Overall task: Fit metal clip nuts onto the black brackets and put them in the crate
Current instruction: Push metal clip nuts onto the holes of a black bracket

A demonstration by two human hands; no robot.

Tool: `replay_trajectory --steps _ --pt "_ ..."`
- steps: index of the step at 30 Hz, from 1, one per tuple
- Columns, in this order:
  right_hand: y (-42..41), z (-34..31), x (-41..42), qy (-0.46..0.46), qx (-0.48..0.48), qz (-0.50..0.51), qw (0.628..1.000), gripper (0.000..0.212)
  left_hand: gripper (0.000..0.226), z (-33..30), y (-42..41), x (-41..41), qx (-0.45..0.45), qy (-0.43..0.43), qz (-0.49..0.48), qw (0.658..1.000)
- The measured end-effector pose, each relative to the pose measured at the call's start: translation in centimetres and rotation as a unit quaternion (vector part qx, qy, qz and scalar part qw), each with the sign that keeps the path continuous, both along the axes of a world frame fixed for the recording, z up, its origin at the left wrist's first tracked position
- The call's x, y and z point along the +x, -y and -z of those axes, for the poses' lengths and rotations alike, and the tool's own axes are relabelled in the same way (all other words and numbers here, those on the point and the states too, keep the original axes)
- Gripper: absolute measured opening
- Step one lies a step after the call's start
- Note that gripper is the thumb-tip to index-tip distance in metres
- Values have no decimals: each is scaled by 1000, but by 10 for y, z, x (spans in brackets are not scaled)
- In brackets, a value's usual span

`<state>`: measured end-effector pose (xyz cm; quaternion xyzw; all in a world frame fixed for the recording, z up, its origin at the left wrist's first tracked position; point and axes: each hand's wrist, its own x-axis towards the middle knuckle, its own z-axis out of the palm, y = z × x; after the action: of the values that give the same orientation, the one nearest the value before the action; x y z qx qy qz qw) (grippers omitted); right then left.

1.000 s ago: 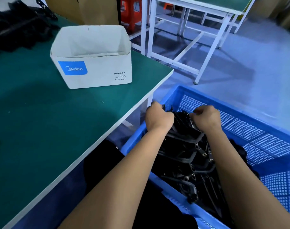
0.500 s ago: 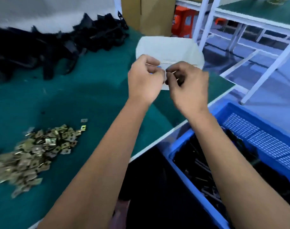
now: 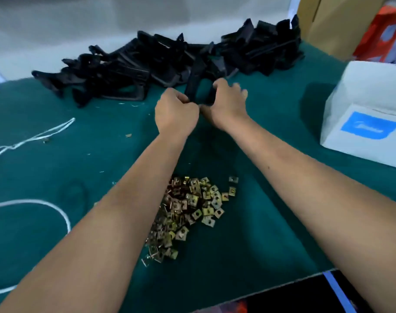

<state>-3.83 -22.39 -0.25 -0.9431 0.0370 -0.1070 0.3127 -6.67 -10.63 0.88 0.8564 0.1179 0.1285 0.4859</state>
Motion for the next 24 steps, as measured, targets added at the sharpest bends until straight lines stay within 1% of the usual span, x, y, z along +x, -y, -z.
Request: replay_trajectory --steps 3,5,7,9,10,12,14,16,18,20,21,22,24 --pt "3 -8 49 20 -46 27 998 85 27 -4 -3 29 34 3 21 999" --pt "6 -15 80 1 -19 39 999 103 31 -7 0 51 68 -6 46 997" --pt "3 -18 109 -39 25 58 997 119 39 -7 2 70 111 -35 75 990" --pt "-5 -18 132 -88 31 54 994 125 44 -5 1 85 128 -60 87 986" --pt "-11 -18 140 -111 24 42 993 124 45 -3 -2 91 125 -62 86 986" --pt "-28 -16 149 -136 0 9 991 114 47 1 -11 98 116 -57 68 989" --pt "-50 -18 151 -123 -18 -32 992 98 52 4 -25 103 112 -52 32 992" --pt "-72 -21 146 -111 -2 -68 992 87 57 5 -44 103 113 -47 -10 992" --pt "-88 -20 138 -116 41 -119 985 82 53 7 -64 99 121 -46 -40 991" --pt "-95 -15 126 -126 133 -192 964 75 42 9 -84 90 133 -48 -57 988" --pt "-95 -13 118 -129 179 -213 952 71 38 10 -91 86 134 -48 -64 988" --pt "-94 -12 110 -127 209 -219 945 67 36 11 -98 81 126 -45 -74 988" --pt "-90 -11 97 -97 241 -194 946 61 37 11 -108 71 78 -24 -94 992"
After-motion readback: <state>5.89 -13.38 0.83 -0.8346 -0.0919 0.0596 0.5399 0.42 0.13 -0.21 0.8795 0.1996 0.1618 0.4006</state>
